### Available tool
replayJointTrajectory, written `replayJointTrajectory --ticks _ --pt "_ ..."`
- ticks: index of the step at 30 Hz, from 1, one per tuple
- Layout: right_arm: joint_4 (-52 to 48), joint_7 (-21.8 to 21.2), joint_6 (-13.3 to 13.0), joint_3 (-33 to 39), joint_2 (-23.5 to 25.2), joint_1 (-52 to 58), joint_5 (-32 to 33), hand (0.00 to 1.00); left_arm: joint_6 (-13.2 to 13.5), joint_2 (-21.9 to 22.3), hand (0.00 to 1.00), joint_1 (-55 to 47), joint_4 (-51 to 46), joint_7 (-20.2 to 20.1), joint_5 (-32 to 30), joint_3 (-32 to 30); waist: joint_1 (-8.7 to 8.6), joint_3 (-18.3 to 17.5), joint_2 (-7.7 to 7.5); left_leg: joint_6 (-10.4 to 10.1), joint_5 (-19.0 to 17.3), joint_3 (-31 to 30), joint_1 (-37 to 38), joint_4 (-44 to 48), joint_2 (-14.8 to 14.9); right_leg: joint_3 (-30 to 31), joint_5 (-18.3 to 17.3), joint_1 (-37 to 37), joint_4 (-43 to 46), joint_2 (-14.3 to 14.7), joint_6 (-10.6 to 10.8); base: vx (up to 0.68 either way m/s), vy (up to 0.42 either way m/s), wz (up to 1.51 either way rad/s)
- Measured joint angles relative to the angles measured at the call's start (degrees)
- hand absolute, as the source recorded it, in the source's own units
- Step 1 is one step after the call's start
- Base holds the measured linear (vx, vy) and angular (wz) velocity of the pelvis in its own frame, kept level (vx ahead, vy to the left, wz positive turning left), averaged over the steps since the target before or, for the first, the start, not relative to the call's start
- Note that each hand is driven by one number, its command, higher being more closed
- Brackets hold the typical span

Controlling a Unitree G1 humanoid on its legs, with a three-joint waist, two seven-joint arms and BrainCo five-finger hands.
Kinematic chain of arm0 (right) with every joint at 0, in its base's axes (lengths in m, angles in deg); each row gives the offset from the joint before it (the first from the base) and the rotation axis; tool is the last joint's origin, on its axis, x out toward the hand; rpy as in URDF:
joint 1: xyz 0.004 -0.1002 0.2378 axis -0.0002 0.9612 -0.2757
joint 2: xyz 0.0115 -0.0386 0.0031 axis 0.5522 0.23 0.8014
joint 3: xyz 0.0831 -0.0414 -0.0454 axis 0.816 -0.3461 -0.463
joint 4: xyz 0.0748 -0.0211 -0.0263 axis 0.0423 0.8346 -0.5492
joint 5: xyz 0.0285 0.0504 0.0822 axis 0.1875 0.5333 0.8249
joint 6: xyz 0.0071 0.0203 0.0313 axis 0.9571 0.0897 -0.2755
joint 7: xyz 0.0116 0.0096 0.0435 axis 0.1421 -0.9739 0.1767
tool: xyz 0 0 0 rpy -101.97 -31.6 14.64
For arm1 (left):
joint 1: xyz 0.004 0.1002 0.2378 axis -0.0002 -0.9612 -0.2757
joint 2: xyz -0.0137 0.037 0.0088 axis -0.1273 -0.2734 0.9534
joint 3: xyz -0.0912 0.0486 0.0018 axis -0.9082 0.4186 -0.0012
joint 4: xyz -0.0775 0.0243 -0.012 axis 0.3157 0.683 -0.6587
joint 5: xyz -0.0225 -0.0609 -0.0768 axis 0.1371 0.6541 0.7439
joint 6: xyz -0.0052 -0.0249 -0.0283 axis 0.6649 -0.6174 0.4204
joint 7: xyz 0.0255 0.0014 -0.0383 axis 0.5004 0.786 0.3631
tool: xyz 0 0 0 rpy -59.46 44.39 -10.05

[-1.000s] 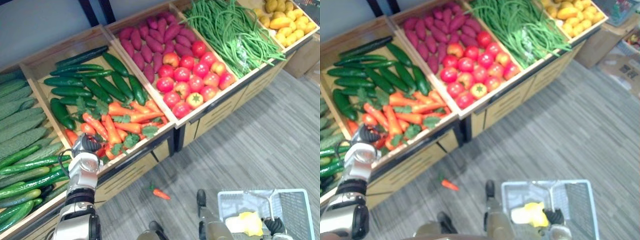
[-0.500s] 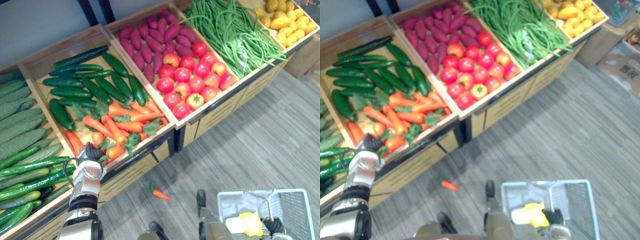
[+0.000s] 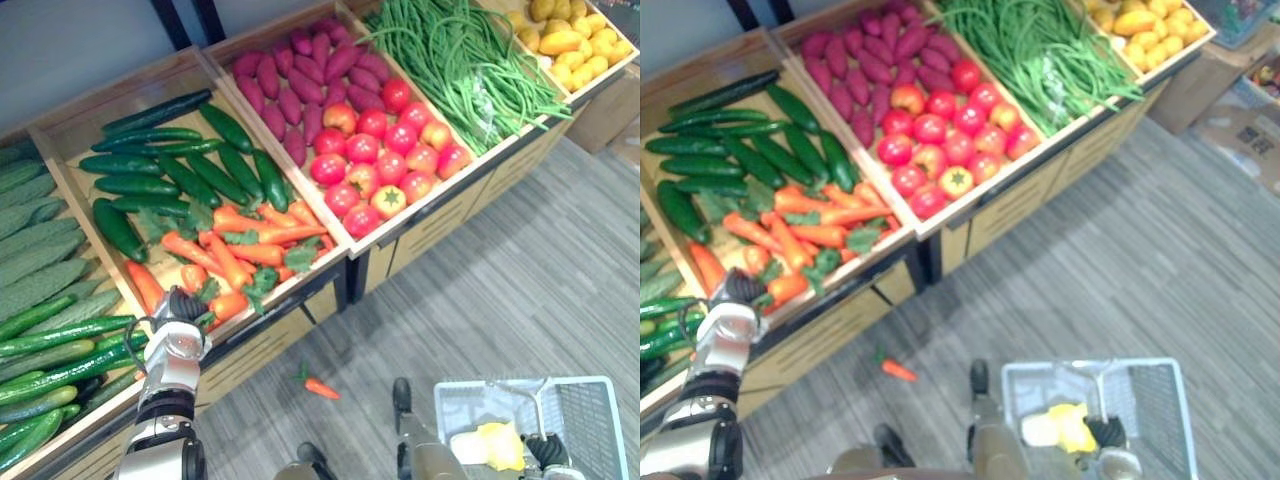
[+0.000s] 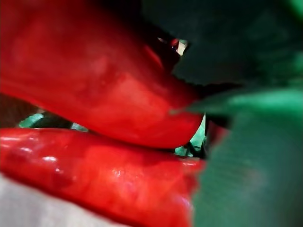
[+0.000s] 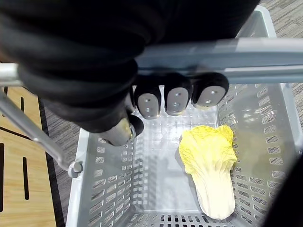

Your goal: Pick vegetable in the basket

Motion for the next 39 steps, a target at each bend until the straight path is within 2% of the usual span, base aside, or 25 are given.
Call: replayJointTrajectory --ticks 14,15,21,25,36,39 --pt "2.38 -0.03 -0.09 -0.66 -0.84 -1.23 -0.02 1.00 0.05 -0.08 0.00 0.97 3.07 0.07 0.12 -0.93 -0.26 -0.33 0.55 -0.15 0.15 0.71 1.68 -1.09 -0.76 0.46 -0.02 0.64 0.00 0.02 0.03 -0.01 -0.020 -0.03" --pt "2.43 -0.07 -0.08 -0.75 -0.84 -1.22 -0.03 1.00 0.06 -0.20 1.00 0.99 3.36 0.07 0.12 -0.79 -0.40 -0.33 0.55 -0.15 0.15 0.67 1.84 -1.11 -0.85 0.44 -0.08 0.83 -0.01 -0.04 0.11 0.00 0.000 0.00" --pt "3.09 -0.17 -0.08 -0.89 -1.31 -1.33 -0.05 1.00 0.18 -0.20 1.00 0.88 4.35 -0.61 0.09 1.57 -0.60 -0.37 0.56 0.06 0.51 0.21 2.56 -2.10 -1.91 0.24 -0.14 1.40 -0.03 -0.78 0.29 -0.03 -0.019 0.04" --pt "3.72 -0.16 -0.09 -1.03 -1.48 -1.58 -0.05 1.00 0.27 -0.27 1.00 0.28 4.43 -0.64 0.09 2.74 -1.52 -0.40 0.57 0.13 0.54 -0.58 2.58 -2.13 -2.26 -0.30 -0.23 1.88 -0.05 -1.25 0.44 -0.04 -0.016 0.09" --pt "4.64 -0.09 -0.08 -0.22 -1.48 -1.58 -0.06 1.00 0.59 -0.13 1.00 -0.39 4.42 -0.62 0.30 4.06 -1.50 -0.70 0.95 0.25 0.61 -1.15 2.68 -2.20 -2.41 -1.07 -0.20 2.26 -0.06 -1.46 0.48 -0.02 -0.022 0.03" --pt "4.82 -0.03 0.02 0.11 -1.45 -1.58 -0.07 1.00 0.53 0.07 1.00 -0.12 3.68 -0.58 2.49 4.77 -1.69 -0.78 1.09 0.48 0.78 -2.13 2.79 -2.20 -2.59 -1.78 -0.20 2.89 -0.11 -1.71 0.48 -0.03 -0.023 0.13"
